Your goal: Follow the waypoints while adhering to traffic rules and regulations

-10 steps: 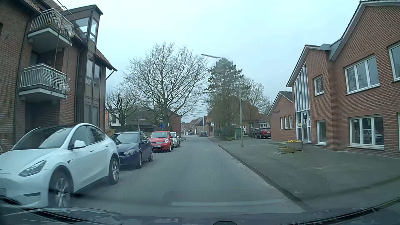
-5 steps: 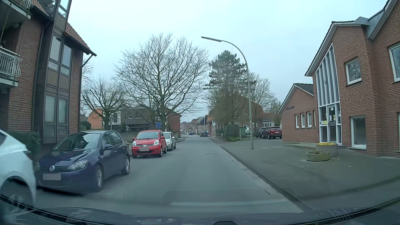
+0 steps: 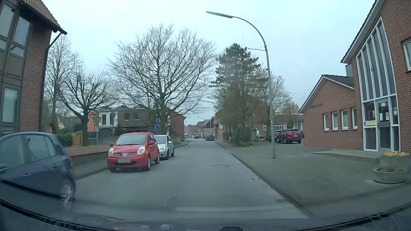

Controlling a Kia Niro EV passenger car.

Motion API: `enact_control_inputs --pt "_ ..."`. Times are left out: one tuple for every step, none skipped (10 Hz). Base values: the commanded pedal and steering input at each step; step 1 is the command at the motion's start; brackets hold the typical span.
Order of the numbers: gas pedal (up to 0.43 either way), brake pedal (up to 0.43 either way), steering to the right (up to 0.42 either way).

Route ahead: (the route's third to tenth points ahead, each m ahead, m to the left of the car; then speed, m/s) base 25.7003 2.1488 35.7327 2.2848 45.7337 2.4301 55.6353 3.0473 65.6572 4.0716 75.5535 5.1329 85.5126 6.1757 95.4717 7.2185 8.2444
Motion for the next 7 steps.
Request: enact_control_inputs --pt "0.138 0.000 -0.004" --pt "0.138 0.000 -0.004" --pt "0.138 0.000 -0.004" --pt "0.138 0.000 -0.004" --pt "0.138 0.000 -0.004" --pt "0.138 0.000 -0.004" --pt "0.138 0.000 -0.004"
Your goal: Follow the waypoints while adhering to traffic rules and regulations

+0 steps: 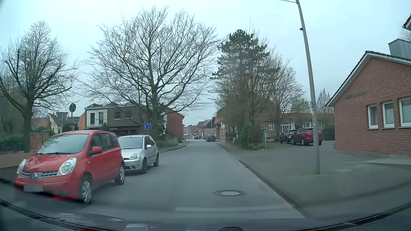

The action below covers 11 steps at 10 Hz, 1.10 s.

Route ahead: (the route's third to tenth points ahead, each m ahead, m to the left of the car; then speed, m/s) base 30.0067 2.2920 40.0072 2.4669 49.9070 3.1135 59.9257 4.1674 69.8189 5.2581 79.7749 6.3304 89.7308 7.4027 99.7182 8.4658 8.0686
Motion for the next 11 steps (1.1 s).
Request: enact_control_inputs --pt "0.138 0.000 -0.005" --pt "0.138 0.000 -0.005" --pt "0.138 0.000 -0.005" --pt "0.138 0.000 -0.005" --pt "0.138 0.000 -0.006" --pt "0.138 0.000 -0.007" --pt "0.138 0.000 -0.007" --pt "0.150 0.000 -0.008" --pt "0.150 0.000 -0.007" --pt "0.150 0.000 -0.007" --pt "0.150 0.000 -0.008"
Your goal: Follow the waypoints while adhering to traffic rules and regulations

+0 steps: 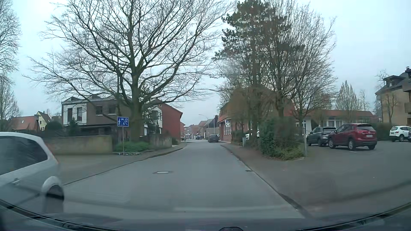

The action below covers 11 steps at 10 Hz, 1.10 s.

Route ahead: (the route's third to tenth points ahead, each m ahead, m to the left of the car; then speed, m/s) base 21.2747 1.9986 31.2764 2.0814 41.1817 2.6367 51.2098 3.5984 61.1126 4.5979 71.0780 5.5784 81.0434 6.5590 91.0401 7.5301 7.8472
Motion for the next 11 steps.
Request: enact_control_inputs --pt "0.150 0.000 -0.007" --pt "0.150 0.000 -0.007" --pt "0.150 0.000 -0.007" --pt "0.150 0.000 -0.007" --pt "0.150 0.000 -0.006" --pt "0.150 0.000 -0.005" --pt "0.150 0.000 -0.004" --pt "0.150 0.000 -0.005" --pt "0.150 0.000 -0.005" --pt "0.150 0.000 -0.004" --pt "0.150 0.000 -0.004"
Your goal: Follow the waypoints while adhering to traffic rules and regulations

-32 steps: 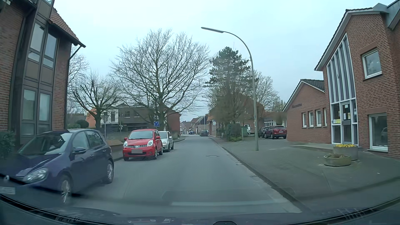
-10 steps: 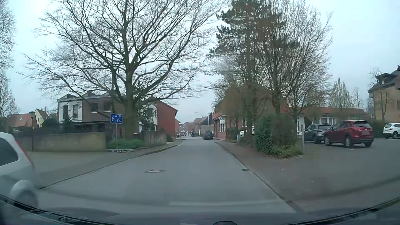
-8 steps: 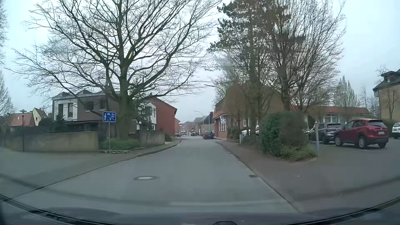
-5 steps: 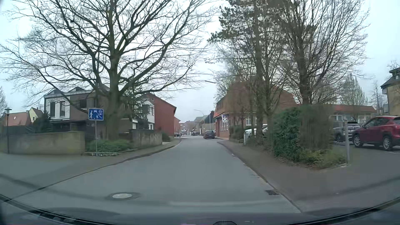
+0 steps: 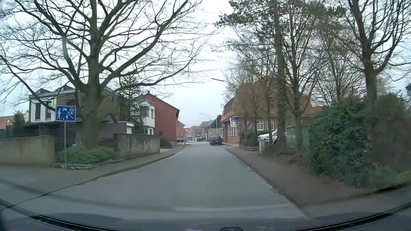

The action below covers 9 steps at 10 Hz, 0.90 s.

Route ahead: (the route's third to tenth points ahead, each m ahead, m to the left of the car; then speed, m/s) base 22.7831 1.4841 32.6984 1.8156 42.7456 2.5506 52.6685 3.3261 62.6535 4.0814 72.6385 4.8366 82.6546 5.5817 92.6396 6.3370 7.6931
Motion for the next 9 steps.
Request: enact_control_inputs --pt "0.150 0.000 -0.004" --pt "0.150 0.000 -0.004" --pt "0.150 0.000 -0.004" --pt "0.150 0.000 -0.004" --pt "0.150 0.000 -0.004" --pt "0.150 0.000 -0.004" --pt "0.150 0.000 -0.004" --pt "0.150 0.000 -0.004" --pt "0.150 0.000 -0.004"
